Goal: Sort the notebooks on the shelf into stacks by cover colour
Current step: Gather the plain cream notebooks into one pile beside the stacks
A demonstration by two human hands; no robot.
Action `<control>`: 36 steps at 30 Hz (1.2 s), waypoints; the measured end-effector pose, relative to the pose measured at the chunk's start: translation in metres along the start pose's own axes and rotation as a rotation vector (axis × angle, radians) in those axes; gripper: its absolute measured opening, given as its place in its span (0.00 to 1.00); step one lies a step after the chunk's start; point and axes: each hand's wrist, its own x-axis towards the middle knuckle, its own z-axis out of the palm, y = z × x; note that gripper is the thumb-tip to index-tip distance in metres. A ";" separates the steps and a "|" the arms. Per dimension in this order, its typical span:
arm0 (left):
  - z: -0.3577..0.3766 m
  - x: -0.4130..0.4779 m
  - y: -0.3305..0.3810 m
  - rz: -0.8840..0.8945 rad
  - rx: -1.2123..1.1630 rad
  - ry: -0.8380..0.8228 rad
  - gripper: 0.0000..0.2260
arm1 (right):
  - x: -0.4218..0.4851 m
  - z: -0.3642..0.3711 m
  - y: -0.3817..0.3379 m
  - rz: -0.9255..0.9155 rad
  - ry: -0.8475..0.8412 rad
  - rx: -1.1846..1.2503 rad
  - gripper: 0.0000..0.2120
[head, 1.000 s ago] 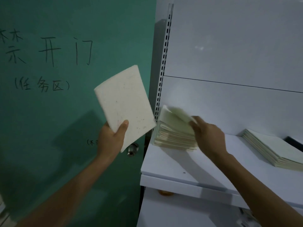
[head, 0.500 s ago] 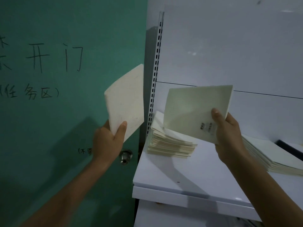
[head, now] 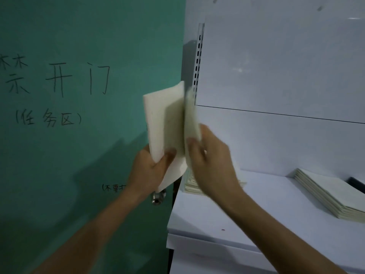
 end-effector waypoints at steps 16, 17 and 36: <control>-0.037 -0.001 0.012 -0.349 -0.619 -0.205 0.35 | -0.028 0.024 0.090 -0.833 -0.058 -0.619 0.22; -0.034 -0.002 0.015 -0.341 -0.564 -0.197 0.36 | -0.029 0.022 0.094 -0.819 -0.086 -0.610 0.23; 0.131 -0.043 0.043 -0.319 -0.366 -0.479 0.13 | -0.065 -0.130 0.145 0.575 0.029 0.420 0.21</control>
